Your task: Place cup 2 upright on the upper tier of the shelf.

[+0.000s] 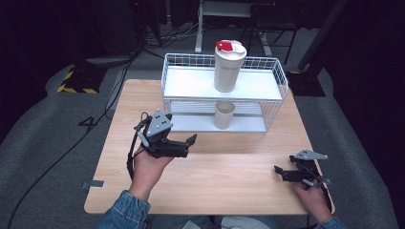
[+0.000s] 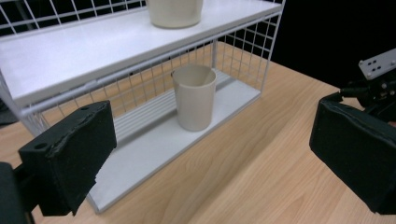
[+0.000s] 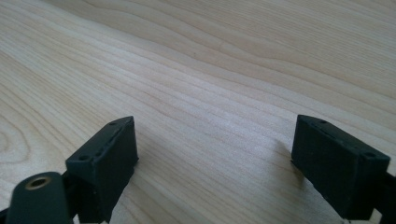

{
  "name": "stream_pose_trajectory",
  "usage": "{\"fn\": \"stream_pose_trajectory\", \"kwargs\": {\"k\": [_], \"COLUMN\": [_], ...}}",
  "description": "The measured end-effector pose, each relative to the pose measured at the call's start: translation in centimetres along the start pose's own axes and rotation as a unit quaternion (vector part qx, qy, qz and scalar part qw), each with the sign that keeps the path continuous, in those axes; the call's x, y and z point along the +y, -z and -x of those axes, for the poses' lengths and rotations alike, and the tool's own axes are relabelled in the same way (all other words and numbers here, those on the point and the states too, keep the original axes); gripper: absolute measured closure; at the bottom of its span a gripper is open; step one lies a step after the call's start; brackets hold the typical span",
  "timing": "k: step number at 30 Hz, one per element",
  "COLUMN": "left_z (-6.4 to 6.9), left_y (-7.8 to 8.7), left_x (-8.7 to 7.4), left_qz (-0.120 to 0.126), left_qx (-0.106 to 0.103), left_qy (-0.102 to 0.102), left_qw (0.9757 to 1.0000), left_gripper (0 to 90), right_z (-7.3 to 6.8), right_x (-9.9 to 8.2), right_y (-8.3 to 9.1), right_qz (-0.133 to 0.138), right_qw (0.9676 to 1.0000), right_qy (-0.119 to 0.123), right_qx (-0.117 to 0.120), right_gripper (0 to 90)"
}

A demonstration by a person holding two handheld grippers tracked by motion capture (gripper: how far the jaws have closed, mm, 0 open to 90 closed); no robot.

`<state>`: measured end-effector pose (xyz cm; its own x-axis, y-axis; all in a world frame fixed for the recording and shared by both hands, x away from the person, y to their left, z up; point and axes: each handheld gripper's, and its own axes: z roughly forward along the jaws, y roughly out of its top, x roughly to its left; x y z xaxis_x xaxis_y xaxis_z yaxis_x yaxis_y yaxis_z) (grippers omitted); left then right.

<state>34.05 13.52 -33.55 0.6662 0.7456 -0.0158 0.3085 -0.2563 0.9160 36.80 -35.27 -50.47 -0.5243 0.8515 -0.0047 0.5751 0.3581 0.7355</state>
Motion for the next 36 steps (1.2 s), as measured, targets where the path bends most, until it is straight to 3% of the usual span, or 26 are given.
{"fn": "stream_pose_trajectory", "kwargs": {"k": [10,16,19,26,31,36], "left_z": [-0.5,-0.9,-1.0,-1.3,-1.7,-1.8], "left_y": [0.1,0.1,0.0,0.0,-0.4,-1.0], "left_x": [-3.9,-6.2,-7.3,-9.3,-10.6,-11.7], "left_qz": [-0.043,-0.052,-0.062,-0.072,-0.091,-0.111], "left_qx": [0.015,0.012,0.000,0.006,0.002,0.007], "left_qy": [-0.011,0.003,0.016,0.020,0.036,0.037], "left_qw": [0.9989,0.9986,0.9980,0.9972,0.9952,0.9932], "left_gripper": [1.4,1.7,2.1,2.1,2.1,2.1], "right_z": [0.0,0.0,0.0,0.0,0.0,0.0], "right_x": [0.1,0.1,0.1,0.1,0.1,0.1], "right_y": [-0.1,-0.1,-0.1,-0.1,0.0,-0.1], "right_qz": [-0.001,-0.001,-0.001,-0.001,-0.001,-0.001], "right_qw": [1.0000,1.0000,1.0000,1.0000,1.0000,1.0000], "right_qy": [0.000,0.000,0.000,0.000,0.000,0.000], "right_qx": [0.001,0.001,0.001,0.001,0.001,0.001], "right_gripper": [14.6,14.6,14.6,14.6,14.6,14.6]}}
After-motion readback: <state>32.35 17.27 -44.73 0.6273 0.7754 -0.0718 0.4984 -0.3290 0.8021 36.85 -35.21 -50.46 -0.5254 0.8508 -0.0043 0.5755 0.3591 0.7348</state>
